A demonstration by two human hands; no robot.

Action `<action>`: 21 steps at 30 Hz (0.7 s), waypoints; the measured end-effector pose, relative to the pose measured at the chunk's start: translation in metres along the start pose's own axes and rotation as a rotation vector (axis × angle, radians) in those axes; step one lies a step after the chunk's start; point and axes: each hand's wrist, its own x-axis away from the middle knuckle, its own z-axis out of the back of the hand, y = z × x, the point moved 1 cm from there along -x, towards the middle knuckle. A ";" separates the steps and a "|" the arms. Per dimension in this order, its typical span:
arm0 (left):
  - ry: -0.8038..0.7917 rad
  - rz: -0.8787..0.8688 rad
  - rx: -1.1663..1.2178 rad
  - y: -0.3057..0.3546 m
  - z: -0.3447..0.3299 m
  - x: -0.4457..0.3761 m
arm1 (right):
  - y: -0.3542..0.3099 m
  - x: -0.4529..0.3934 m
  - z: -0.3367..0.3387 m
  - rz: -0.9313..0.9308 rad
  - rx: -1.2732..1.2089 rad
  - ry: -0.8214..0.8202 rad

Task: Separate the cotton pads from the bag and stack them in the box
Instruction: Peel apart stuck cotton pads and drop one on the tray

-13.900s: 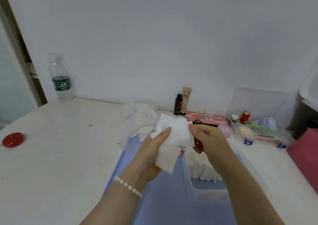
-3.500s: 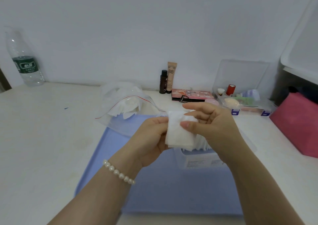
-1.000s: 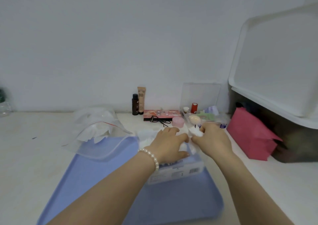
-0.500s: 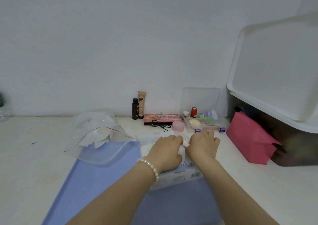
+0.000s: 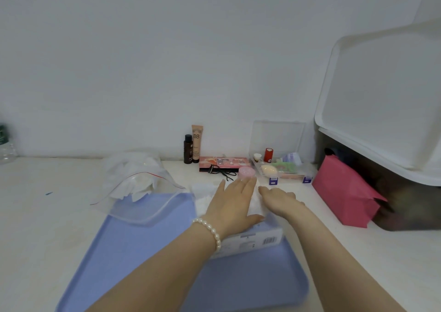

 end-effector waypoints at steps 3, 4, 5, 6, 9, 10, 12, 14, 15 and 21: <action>-0.014 0.011 -0.043 0.001 0.005 0.001 | -0.004 0.006 -0.006 -0.008 0.057 -0.012; -0.015 0.018 -0.054 0.001 0.010 0.003 | -0.004 0.007 -0.007 -0.009 0.057 -0.016; -0.002 0.020 -0.062 0.000 0.016 0.005 | -0.004 0.007 -0.008 -0.014 0.049 -0.016; 0.033 0.016 -0.062 -0.003 0.023 0.009 | -0.004 0.008 -0.006 -0.022 0.041 -0.009; 0.287 -0.076 -0.024 -0.021 0.049 0.031 | -0.005 0.018 0.005 -0.025 0.020 0.119; 0.419 -0.099 -0.049 -0.031 0.056 0.042 | -0.009 0.025 0.009 -0.004 0.030 0.199; 0.574 -0.077 -0.147 -0.054 0.067 0.069 | -0.020 0.038 0.015 0.103 0.054 0.409; 0.598 0.020 -0.219 -0.077 0.079 0.097 | -0.038 0.055 0.014 0.340 -0.080 0.606; 0.576 0.082 -0.237 -0.089 0.084 0.112 | -0.050 0.067 0.009 0.479 -0.209 0.619; 0.325 0.457 -0.099 -0.147 0.092 0.162 | -0.134 0.115 -0.073 0.908 -0.289 0.170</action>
